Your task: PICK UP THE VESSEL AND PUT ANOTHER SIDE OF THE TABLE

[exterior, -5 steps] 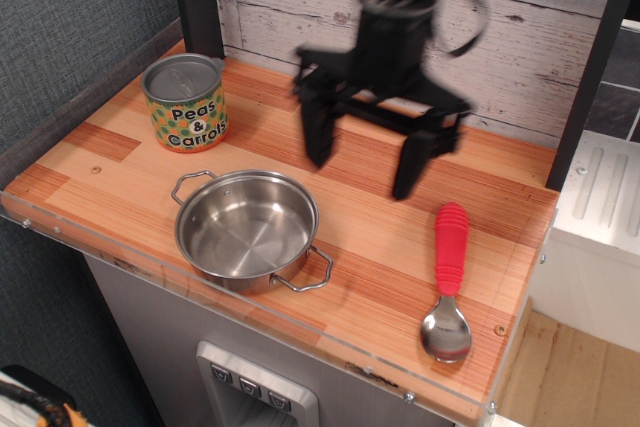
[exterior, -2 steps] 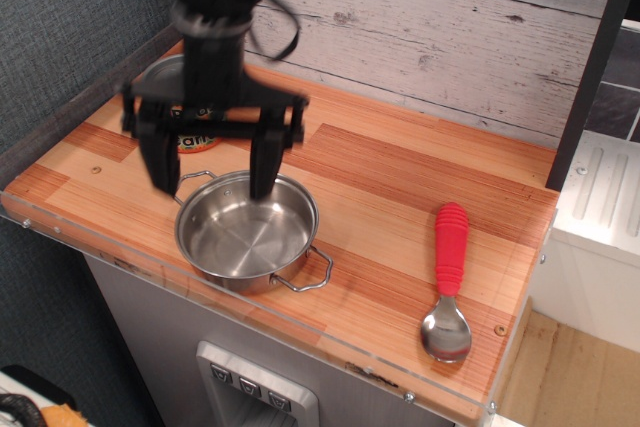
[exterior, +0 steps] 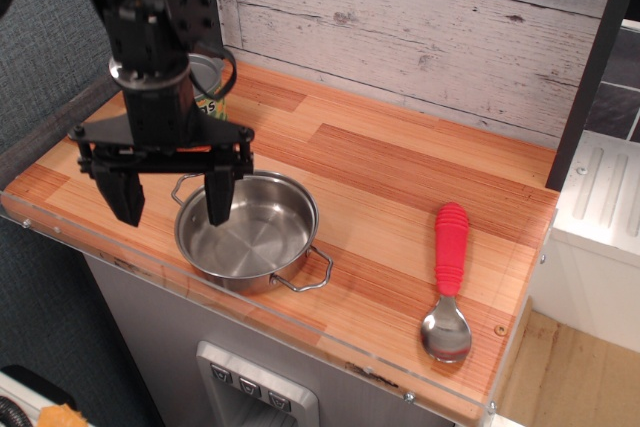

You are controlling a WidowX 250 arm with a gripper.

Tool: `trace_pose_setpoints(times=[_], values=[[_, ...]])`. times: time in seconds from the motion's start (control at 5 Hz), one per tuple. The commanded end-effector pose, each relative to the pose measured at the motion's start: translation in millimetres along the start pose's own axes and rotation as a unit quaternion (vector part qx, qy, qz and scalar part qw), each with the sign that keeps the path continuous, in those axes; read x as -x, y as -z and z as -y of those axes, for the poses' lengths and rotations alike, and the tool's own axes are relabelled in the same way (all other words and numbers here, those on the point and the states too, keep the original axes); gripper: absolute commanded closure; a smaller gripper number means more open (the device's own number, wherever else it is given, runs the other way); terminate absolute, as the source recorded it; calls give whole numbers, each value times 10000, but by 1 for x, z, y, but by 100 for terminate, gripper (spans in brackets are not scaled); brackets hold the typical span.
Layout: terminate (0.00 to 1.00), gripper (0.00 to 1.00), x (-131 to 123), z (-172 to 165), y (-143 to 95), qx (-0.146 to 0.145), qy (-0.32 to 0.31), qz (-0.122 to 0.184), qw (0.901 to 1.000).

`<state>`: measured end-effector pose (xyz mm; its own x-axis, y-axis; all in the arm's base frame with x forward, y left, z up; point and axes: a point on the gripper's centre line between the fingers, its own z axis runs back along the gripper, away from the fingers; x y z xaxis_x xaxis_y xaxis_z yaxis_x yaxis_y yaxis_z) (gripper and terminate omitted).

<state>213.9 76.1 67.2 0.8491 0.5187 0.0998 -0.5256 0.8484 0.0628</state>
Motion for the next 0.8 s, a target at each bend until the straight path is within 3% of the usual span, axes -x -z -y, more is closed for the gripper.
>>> trace_pose_setpoints(times=[0.0,0.2,0.4,0.6], values=[[0,0,-14,-3,17,73,-137,347,9993],[0,0,-15,-5,31,50,-139,242,9996],[0,0,-16,-2,40,-180,-150,287,9993],[0,0,-15,-1,45,-33,-163,288,9994]])
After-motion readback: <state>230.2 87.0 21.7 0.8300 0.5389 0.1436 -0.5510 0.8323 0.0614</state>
